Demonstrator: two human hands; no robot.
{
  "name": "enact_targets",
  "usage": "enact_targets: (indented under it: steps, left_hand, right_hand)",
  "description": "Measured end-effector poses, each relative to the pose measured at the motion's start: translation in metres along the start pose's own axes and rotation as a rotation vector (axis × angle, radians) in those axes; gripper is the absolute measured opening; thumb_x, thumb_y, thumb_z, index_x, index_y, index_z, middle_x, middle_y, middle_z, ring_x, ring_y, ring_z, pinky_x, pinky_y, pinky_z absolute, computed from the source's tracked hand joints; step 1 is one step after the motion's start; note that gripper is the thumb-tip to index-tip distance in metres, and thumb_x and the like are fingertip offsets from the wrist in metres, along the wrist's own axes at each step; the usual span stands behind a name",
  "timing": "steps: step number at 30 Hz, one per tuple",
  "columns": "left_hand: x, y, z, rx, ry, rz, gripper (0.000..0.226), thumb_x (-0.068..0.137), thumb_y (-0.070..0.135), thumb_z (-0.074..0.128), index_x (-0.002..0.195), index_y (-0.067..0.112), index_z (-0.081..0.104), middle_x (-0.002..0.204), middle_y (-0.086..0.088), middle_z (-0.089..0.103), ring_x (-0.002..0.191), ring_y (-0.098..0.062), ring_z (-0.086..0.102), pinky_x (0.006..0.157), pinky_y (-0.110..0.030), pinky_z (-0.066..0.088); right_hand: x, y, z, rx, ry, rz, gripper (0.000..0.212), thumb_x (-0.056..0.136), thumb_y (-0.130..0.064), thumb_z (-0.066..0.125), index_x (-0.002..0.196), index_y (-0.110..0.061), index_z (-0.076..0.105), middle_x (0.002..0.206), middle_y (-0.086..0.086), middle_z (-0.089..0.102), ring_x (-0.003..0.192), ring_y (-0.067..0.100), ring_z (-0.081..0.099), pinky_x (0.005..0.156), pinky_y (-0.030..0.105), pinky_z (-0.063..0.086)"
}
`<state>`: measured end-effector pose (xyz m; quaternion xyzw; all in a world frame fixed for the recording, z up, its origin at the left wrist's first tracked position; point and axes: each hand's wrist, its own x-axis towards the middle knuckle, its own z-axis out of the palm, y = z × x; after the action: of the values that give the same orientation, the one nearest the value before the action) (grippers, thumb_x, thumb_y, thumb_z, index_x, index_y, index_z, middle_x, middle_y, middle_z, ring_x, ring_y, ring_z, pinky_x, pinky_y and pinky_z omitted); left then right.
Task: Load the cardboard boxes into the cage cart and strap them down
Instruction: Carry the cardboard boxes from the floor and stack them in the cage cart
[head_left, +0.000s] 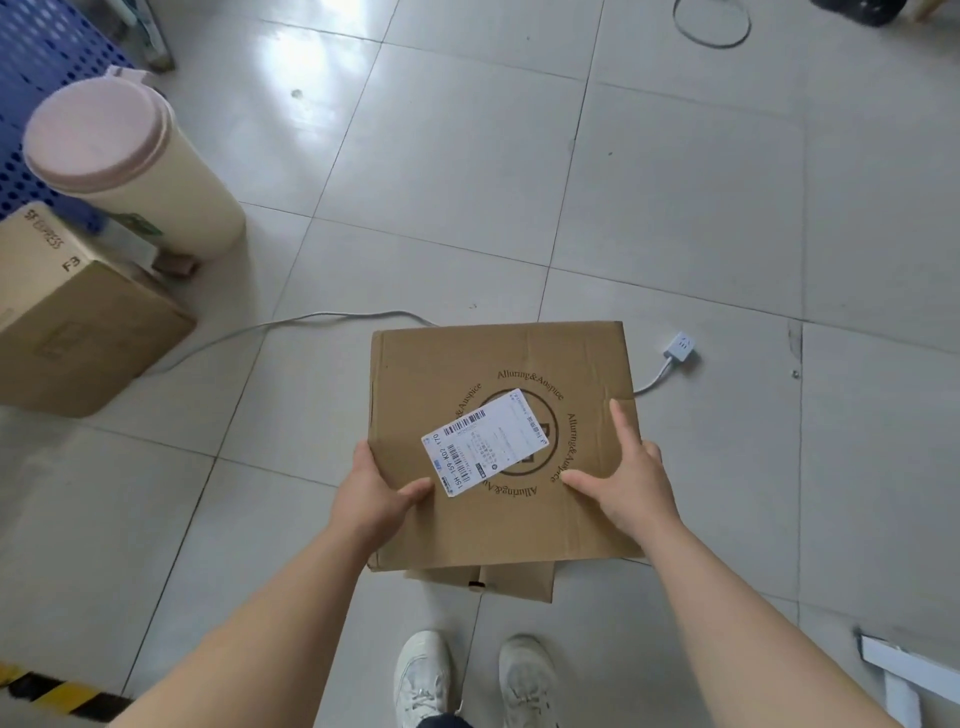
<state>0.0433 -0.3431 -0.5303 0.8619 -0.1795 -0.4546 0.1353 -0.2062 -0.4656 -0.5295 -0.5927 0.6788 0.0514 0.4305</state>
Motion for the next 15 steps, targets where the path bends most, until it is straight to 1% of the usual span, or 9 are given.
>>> enact_targets:
  steps: [2, 5, 8, 12, 15]
  left_hand:
    - [-0.006, 0.0, -0.001, -0.022, 0.005, -0.008, 0.079, 0.076, 0.037, 0.08, 0.137, 0.02, 0.034, 0.126, 0.0, 0.058, 0.111, -0.026, 0.057, 0.09, -0.038, 0.048]
    - [-0.023, 0.0, -0.011, -0.071, 0.02, -0.013, 0.079, 0.071, 0.038, 0.084, 0.132, 0.022, 0.037, 0.12, 0.004, 0.059, 0.108, -0.025, 0.058, 0.09, -0.039, 0.049]
    - [-0.049, 0.003, -0.034, -0.131, 0.053, -0.015, 0.08, 0.068, 0.04, 0.086, 0.129, 0.023, 0.038, 0.115, 0.006, 0.059, 0.107, -0.024, 0.059, 0.092, -0.042, 0.049]
    - [-0.095, 0.008, -0.08, -0.21, 0.116, -0.02, 0.082, 0.066, 0.043, 0.086, 0.13, 0.025, 0.037, 0.118, 0.007, 0.059, 0.109, -0.024, 0.059, 0.093, -0.043, 0.049]
    - [-0.143, 0.008, -0.123, -0.28, 0.187, -0.024, 0.08, 0.066, 0.043, 0.086, 0.128, 0.026, 0.038, 0.122, 0.005, 0.061, 0.11, -0.023, 0.059, 0.093, -0.043, 0.049]
  right_hand:
    - [-0.004, -0.004, -0.002, -0.005, 0.024, -0.003, 0.109, 0.07, -0.046, 0.081, 0.148, -0.052, 0.005, 0.127, 0.006, 0.039, 0.115, 0.025, 0.051, 0.094, 0.037, 0.044]
    - [-0.015, -0.017, -0.011, -0.021, 0.033, -0.021, 0.109, 0.068, -0.049, 0.081, 0.149, -0.051, 0.008, 0.125, 0.006, 0.04, 0.115, 0.027, 0.052, 0.096, 0.039, 0.046]
    - [-0.034, -0.042, -0.027, -0.043, 0.027, -0.063, 0.108, 0.067, -0.051, 0.081, 0.149, -0.05, 0.009, 0.122, 0.003, 0.039, 0.113, 0.026, 0.053, 0.093, 0.038, 0.046]
    - [-0.072, -0.09, -0.053, -0.066, 0.027, -0.144, 0.108, 0.067, -0.05, 0.08, 0.148, -0.052, 0.009, 0.128, 0.004, 0.038, 0.117, 0.025, 0.051, 0.091, 0.038, 0.044]
    - [-0.112, -0.136, -0.073, -0.11, 0.021, -0.231, 0.108, 0.067, -0.052, 0.079, 0.147, -0.054, 0.007, 0.127, 0.003, 0.039, 0.116, 0.025, 0.051, 0.091, 0.039, 0.046]
